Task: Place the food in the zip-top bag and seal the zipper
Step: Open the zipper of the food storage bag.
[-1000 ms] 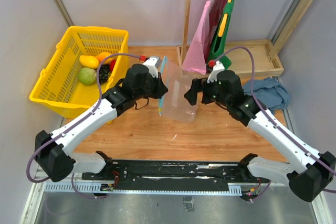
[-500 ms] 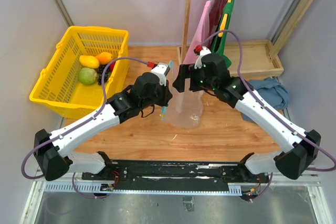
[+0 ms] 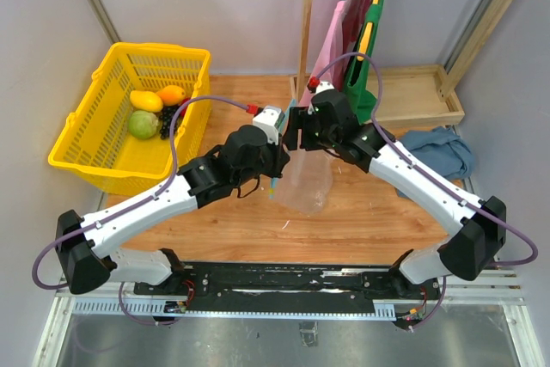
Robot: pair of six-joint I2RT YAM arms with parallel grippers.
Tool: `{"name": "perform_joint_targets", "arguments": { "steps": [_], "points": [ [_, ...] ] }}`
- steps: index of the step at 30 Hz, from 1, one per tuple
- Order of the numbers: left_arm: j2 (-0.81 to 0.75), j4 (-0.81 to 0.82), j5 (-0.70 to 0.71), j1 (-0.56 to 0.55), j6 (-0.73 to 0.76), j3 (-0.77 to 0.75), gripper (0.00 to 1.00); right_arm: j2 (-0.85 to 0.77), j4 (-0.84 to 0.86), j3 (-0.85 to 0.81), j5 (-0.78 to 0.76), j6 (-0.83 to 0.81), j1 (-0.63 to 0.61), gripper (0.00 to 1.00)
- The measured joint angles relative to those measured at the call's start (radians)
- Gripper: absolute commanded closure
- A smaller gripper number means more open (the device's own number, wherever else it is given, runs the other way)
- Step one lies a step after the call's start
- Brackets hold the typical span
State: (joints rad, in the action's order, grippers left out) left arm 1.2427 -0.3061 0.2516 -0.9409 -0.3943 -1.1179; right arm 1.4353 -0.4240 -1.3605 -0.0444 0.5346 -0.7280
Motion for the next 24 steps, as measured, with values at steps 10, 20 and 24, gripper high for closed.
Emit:
{"name": "perform_joint_targets", "arguments": {
  "steps": [10, 20, 24],
  "points": [
    [0.002, 0.028, 0.018, -0.030, -0.007, 0.003, 0.89, 0.001, -0.002, 0.000, -0.051, -0.008, -0.004, 0.92],
    [-0.103, 0.067, -0.013, -0.032, -0.034, 0.059, 0.48, -0.058, 0.010, 0.079, -0.037, -0.065, -0.005, 0.99],
    [-0.155, 0.072, -0.008, -0.032, -0.043, 0.059, 0.40, -0.098, 0.022, 0.114, -0.024, -0.096, -0.007, 1.00]
  ]
}}
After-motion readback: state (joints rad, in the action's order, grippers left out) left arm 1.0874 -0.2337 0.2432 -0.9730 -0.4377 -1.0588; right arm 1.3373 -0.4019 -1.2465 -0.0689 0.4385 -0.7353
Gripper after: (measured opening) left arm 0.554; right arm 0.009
